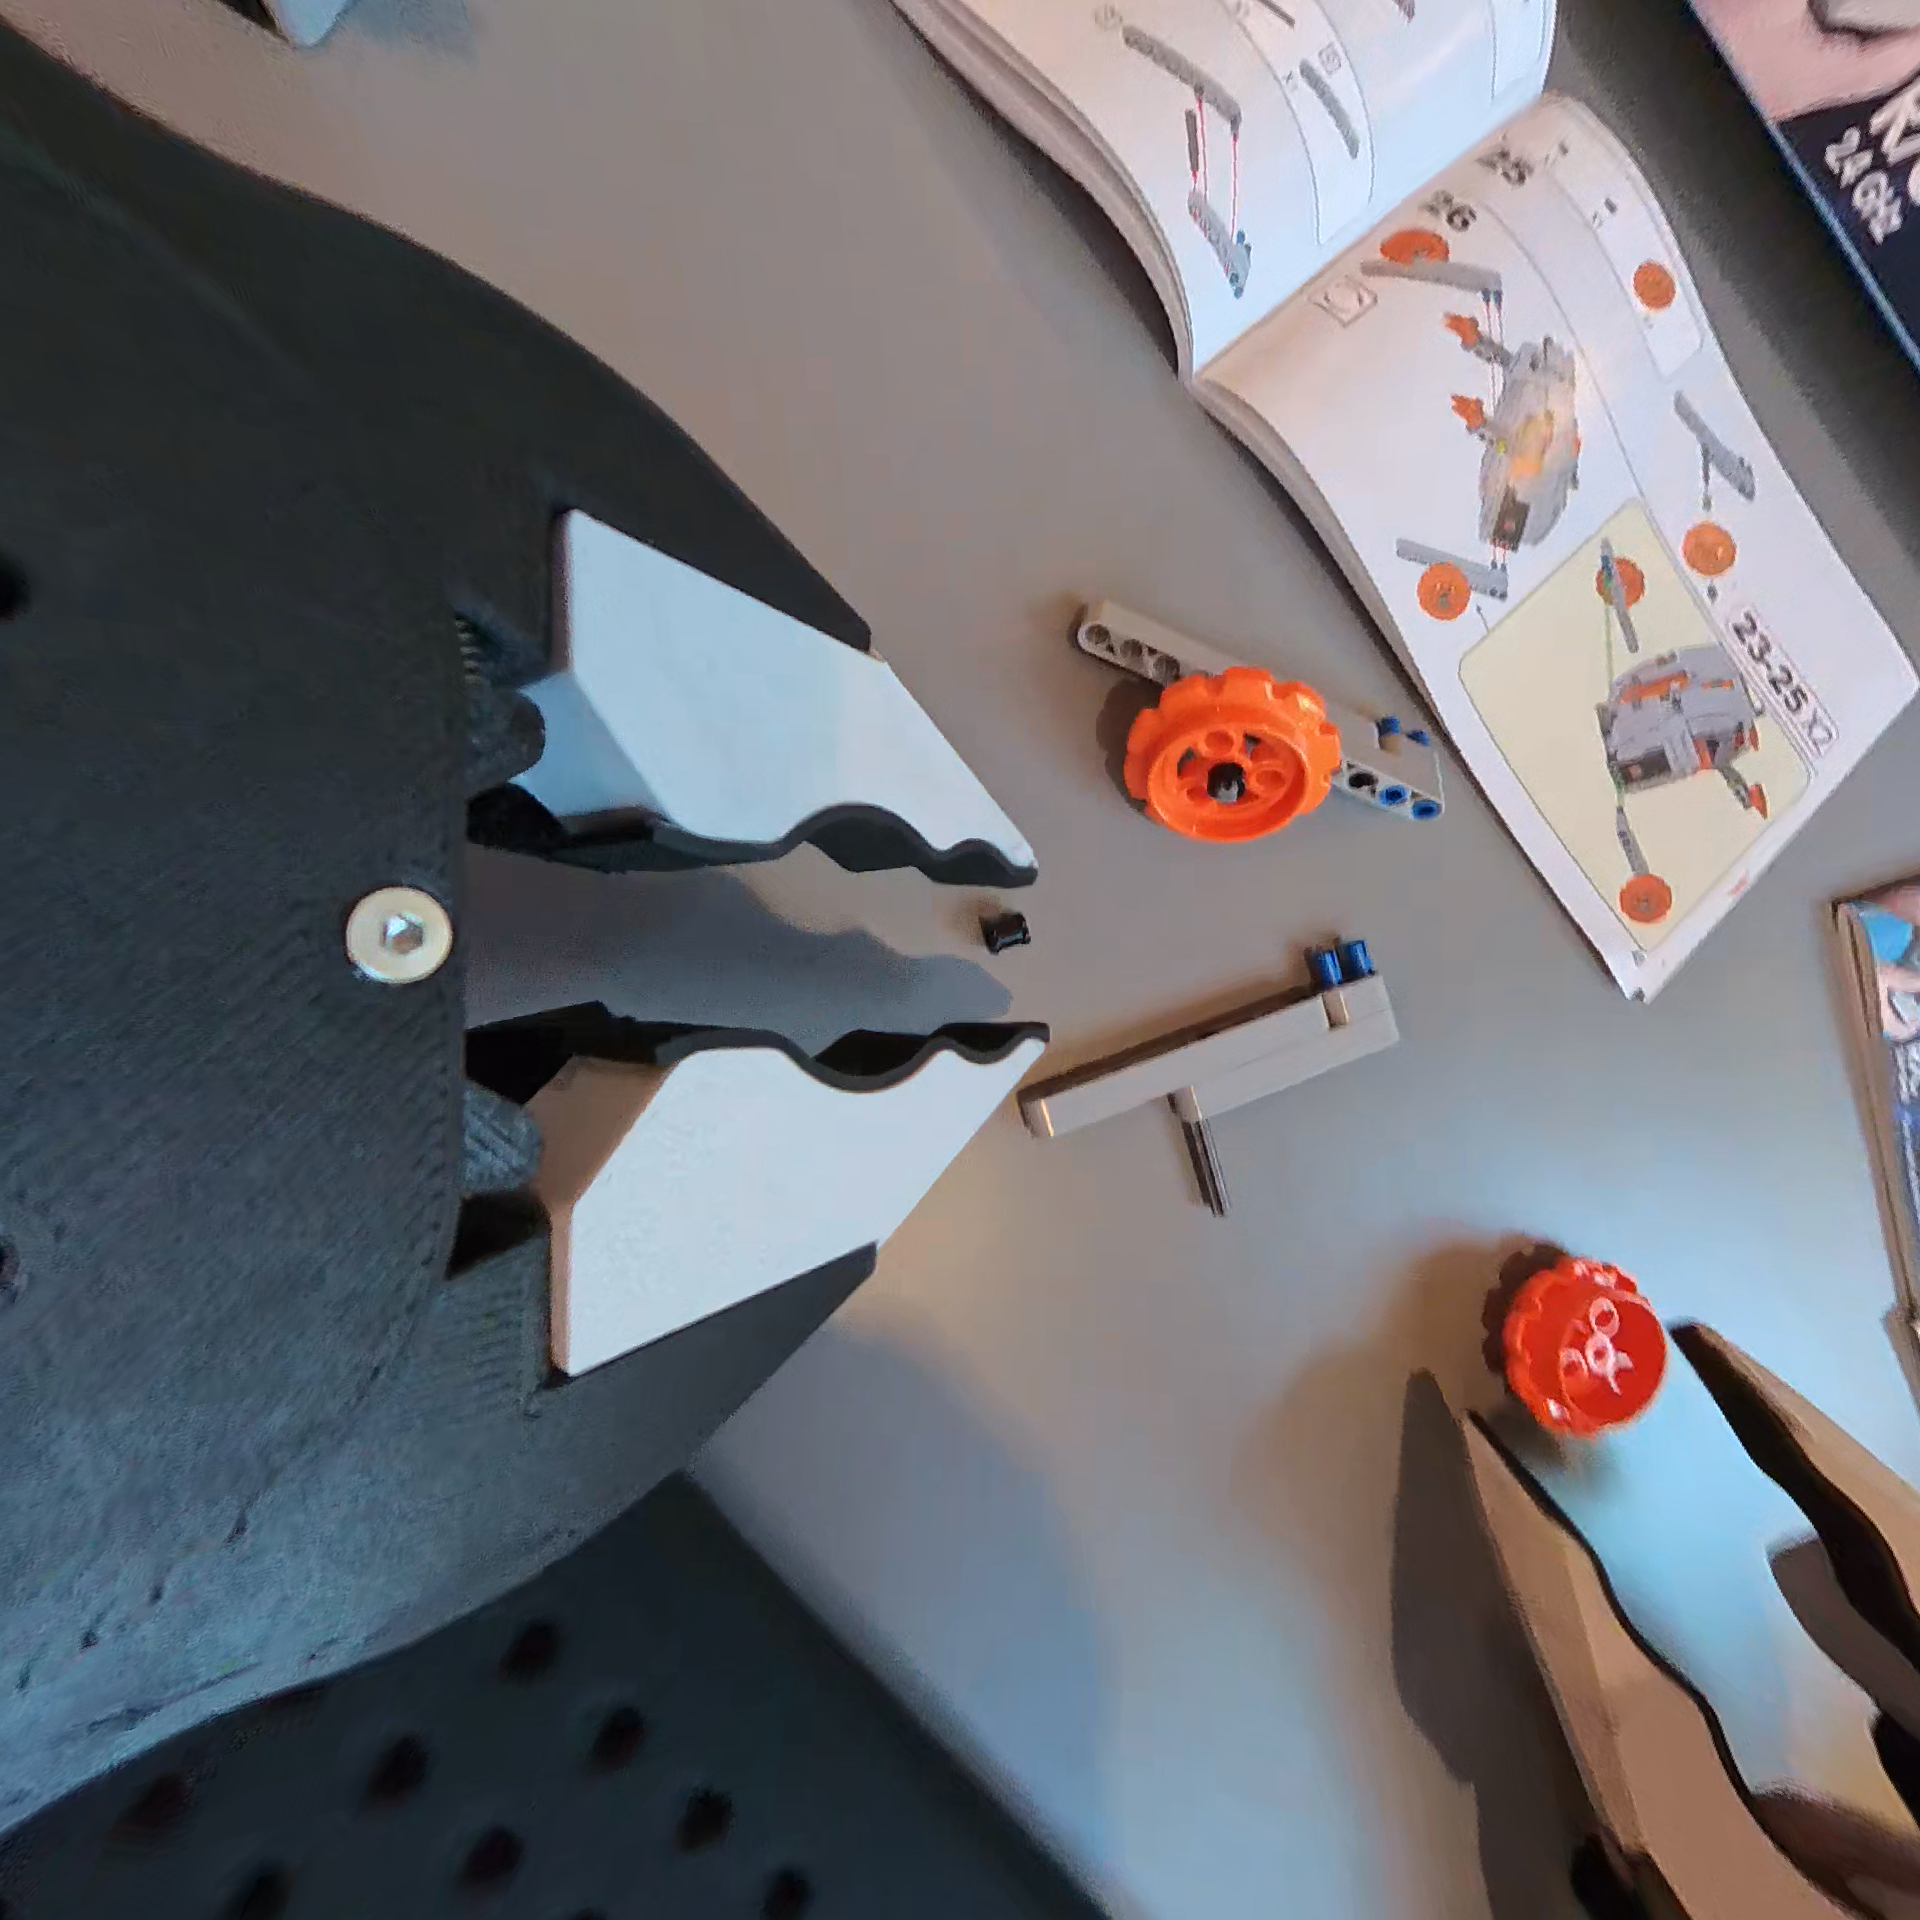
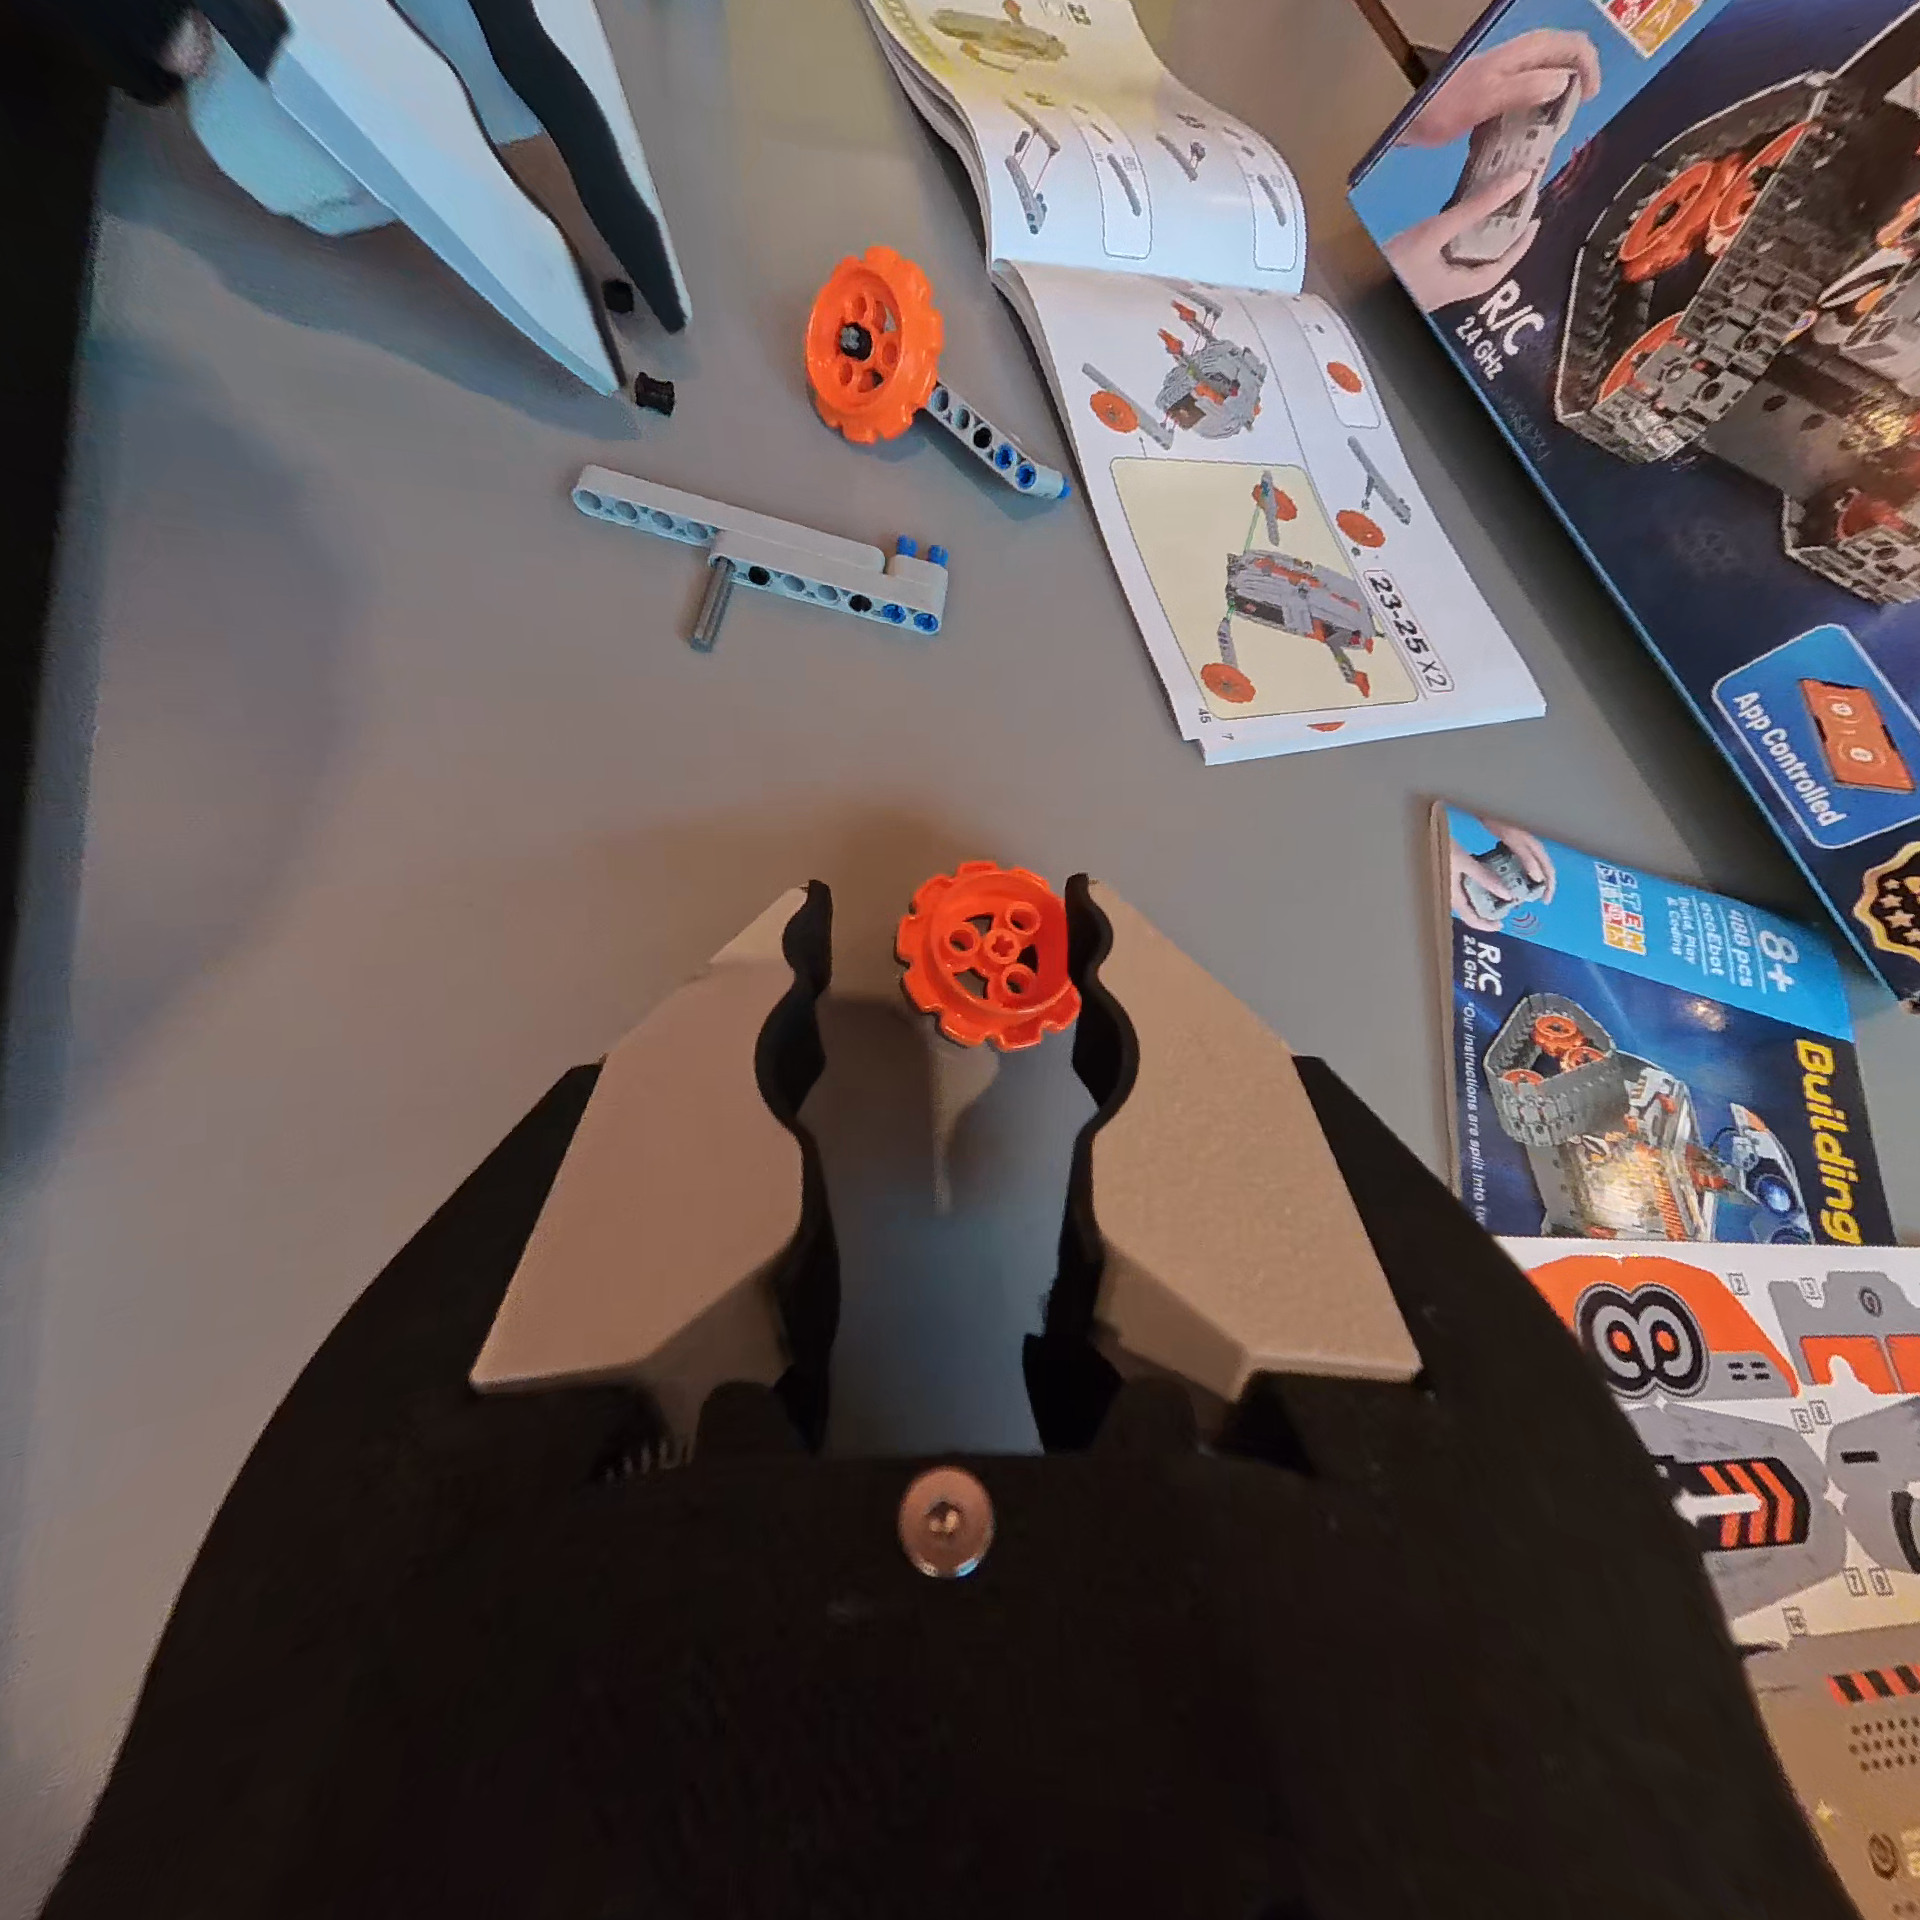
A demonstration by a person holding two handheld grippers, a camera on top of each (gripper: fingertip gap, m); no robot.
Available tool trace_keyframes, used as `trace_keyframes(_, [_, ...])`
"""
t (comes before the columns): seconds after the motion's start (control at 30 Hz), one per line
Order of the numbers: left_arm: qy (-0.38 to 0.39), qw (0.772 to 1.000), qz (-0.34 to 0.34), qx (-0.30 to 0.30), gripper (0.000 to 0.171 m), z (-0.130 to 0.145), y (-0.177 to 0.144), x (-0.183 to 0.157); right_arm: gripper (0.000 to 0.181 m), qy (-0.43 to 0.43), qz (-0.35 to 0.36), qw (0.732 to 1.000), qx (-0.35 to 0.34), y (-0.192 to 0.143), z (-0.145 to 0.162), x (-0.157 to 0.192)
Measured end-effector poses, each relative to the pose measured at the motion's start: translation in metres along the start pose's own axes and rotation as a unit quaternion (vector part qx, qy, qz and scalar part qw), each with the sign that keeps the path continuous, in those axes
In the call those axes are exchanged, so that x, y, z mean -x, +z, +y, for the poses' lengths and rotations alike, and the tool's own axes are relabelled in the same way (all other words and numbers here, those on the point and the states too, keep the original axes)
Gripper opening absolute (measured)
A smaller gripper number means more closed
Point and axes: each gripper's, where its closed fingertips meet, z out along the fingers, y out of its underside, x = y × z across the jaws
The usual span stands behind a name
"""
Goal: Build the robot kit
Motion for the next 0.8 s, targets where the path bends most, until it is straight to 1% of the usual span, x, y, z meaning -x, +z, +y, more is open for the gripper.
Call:
trace_keyframes(0.1, [0.006, 1.000, -0.029, 0.008, 0.023, 0.005, 0.005, 0.003, 0.042, -0.002, 0.001, 1.000, -0.007, -0.001, -0.003, 0.000])
trace_keyframes(0.23, [0.022, 0.999, -0.045, 0.022, 0.007, 0.010, 0.008, 0.004, 0.040, -0.008, -0.002, 1.000, -0.007, -0.001, -0.003, 0.003])
trace_keyframes(0.27, [0.030, 0.998, -0.044, 0.022, 0.005, 0.010, 0.009, 0.002, 0.039, -0.012, -0.002, 1.000, -0.005, -0.001, -0.003, 0.003])
trace_keyframes(0.37, [0.067, 0.996, -0.054, 0.021, 0.005, 0.011, 0.007, 0.003, 0.036, -0.027, 0.000, 1.000, -0.005, -0.001, -0.005, 0.007])
trace_keyframes(0.43, [0.075, 0.996, -0.041, -0.001, 0.005, 0.006, 0.000, -0.001, 0.036, -0.058, 0.003, 0.998, -0.020, -0.005, -0.015, 0.013])
trace_keyframes(0.5, [0.055, 0.997, 0.032, -0.044, 0.005, -0.005, -0.013, -0.021, 0.037, -0.114, -0.006, 0.992, -0.053, -0.008, -0.031, 0.029])
trace_keyframes(0.57, [0.015, 0.986, 0.141, -0.087, 0.005, -0.018, -0.033, -0.047, 0.035, -0.162, -0.046, 0.982, -0.090, -0.009, -0.051, 0.059])
trace_keyframes(0.63, [-0.034, 0.957, 0.263, -0.113, 0.005, -0.028, -0.056, -0.071, 0.035, -0.197, -0.095, 0.969, -0.118, -0.011, -0.075, 0.092])
trace_keyframes(0.7, [-0.079, 0.923, 0.361, -0.108, 0.005, -0.029, -0.073, -0.085, 0.030, -0.232, -0.124, 0.953, -0.147, -0.014, -0.100, 0.114])
trace_keyframes(0.73, [-0.094, 0.908, 0.394, -0.103, 0.005, -0.028, -0.080, -0.089, 0.029, -0.247, -0.131, 0.947, -0.160, -0.015, -0.112, 0.120])
trace_keyframes(0.8, [-0.111, 0.893, 0.425, -0.101, 0.005, -0.025, -0.086, -0.092, 0.028, -0.271, -0.152, 0.934, -0.175, -0.016, -0.127, 0.130])
